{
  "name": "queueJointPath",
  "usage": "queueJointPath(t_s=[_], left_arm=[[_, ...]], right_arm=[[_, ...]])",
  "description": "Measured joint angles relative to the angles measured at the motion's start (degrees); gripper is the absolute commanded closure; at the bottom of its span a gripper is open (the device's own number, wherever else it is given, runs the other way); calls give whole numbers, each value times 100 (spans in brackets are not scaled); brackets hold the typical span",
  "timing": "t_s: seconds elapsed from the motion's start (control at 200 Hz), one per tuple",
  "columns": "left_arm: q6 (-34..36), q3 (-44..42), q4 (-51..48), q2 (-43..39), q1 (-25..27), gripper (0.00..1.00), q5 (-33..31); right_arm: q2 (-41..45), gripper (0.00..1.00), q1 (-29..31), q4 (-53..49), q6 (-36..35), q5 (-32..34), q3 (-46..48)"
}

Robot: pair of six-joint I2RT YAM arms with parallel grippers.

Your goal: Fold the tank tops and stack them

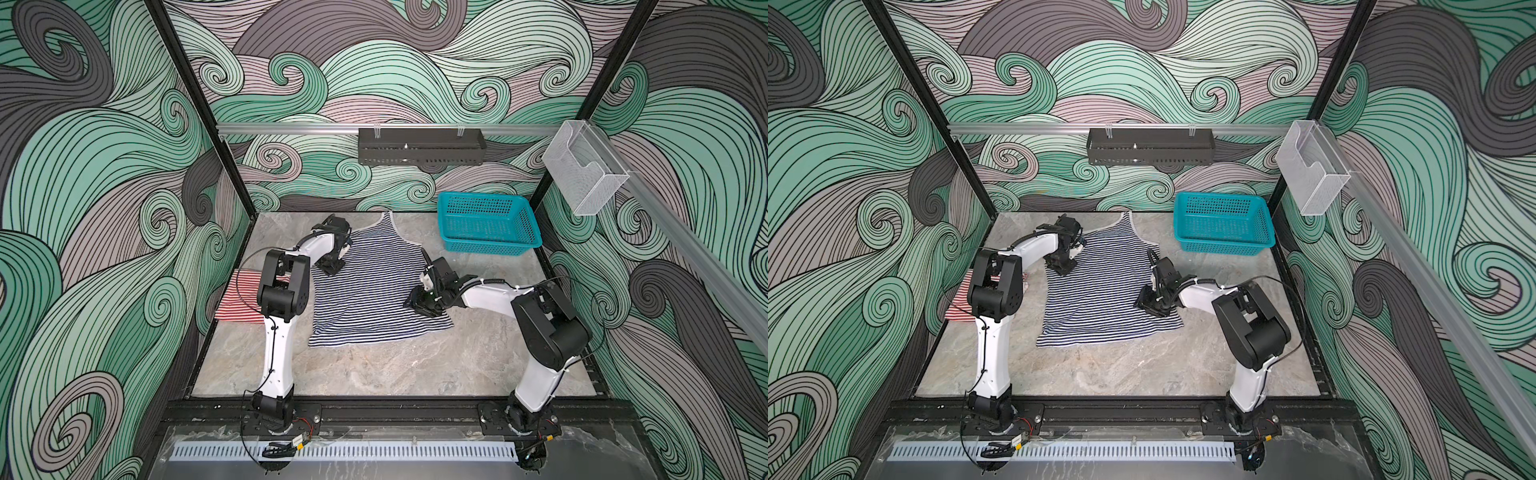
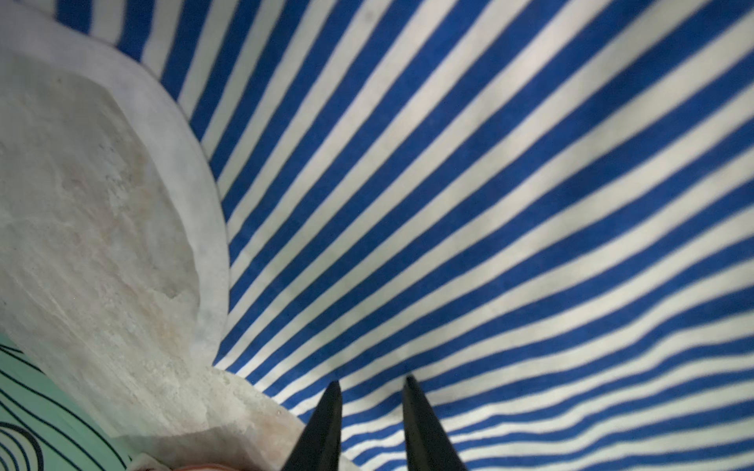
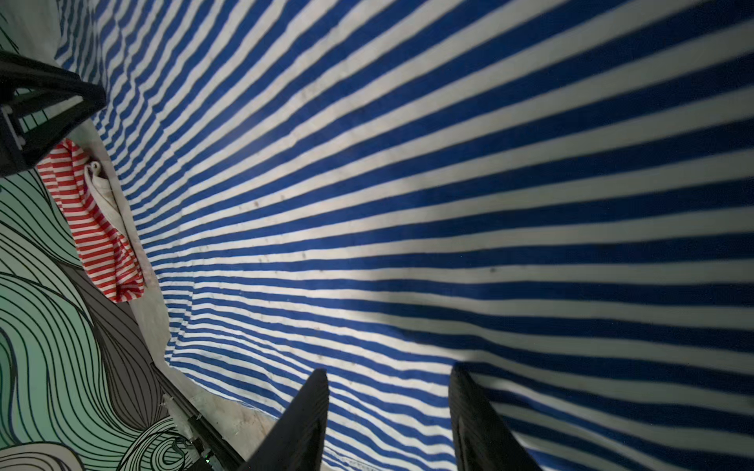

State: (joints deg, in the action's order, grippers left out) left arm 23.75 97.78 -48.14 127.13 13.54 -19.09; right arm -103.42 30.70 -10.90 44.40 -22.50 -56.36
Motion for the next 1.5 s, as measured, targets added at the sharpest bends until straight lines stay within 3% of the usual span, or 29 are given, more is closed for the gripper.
queueJointPath(t_s=[0.355,0.566,0.761,0.931,1.056,1.221,1.502], left_arm=[[107,-1703,195,-1014,251,71,-232],[33,-2527,-4,-1569,1060,71,-175],[-50,-2719,-363,-1823,1674,71,446],[-63,-2374,-258,-1882,1296,70,402],[-61,-1615,-83,-1624,778,70,140],[-35,-1045,181,-1071,348,71,-92],[-17,-1130,225,-669,350,71,-240]], right_arm=[[-435,48,-1187,-1169,-826,361,-909],[-1161,48,-1587,-1906,-1285,695,-2118],[-964,47,-1484,-2361,-1543,931,-2258],[-118,47,-728,-2474,-1563,1156,-1893],[358,46,-291,-2398,-1436,1165,-1379],[577,46,-192,-2334,-1237,1182,-566],[428,45,-240,-2339,-1215,1309,-243]])
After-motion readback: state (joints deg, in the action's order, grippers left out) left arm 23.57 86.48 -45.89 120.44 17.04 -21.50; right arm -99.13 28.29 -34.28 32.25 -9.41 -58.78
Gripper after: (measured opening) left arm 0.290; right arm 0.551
